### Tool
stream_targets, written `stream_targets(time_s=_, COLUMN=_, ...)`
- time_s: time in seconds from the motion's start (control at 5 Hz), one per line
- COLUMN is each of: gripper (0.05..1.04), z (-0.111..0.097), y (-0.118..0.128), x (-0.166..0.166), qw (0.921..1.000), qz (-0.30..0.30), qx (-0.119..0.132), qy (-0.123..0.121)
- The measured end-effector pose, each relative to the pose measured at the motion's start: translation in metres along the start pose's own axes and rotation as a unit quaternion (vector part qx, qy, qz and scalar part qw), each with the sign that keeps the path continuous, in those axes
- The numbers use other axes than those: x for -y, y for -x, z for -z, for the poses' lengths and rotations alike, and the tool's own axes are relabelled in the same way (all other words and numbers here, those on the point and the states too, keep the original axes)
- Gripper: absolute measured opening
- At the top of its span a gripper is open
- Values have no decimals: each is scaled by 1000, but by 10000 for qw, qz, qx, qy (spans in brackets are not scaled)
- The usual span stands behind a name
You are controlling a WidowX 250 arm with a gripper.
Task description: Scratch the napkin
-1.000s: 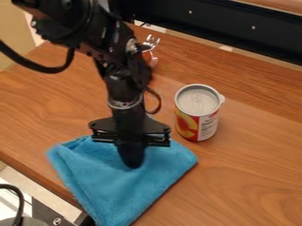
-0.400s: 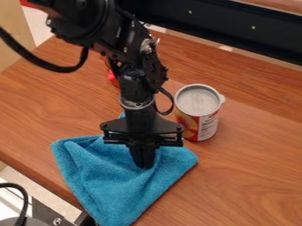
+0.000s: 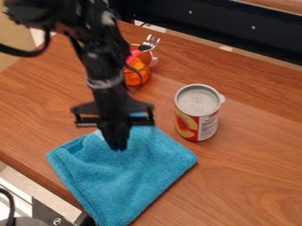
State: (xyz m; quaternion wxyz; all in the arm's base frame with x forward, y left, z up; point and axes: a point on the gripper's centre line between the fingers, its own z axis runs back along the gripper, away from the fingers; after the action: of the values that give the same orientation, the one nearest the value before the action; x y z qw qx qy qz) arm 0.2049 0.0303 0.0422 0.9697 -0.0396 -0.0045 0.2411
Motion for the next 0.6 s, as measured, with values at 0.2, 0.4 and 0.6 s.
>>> stream_targets(time_s=0.2, gripper=52, z=-14, y=-4, x=-11, qw=10000, qz=-25, qx=-87, qy=26)
stream_targets(time_s=0.4, gripper=72, z=-20, y=-5, x=-13, qw=9997, qz=-134, qx=-176, qy=55)
stream_targets(time_s=0.6, gripper=207, z=-39, y=-10, x=-13, qw=9984, qz=-468, qx=-135, qy=291)
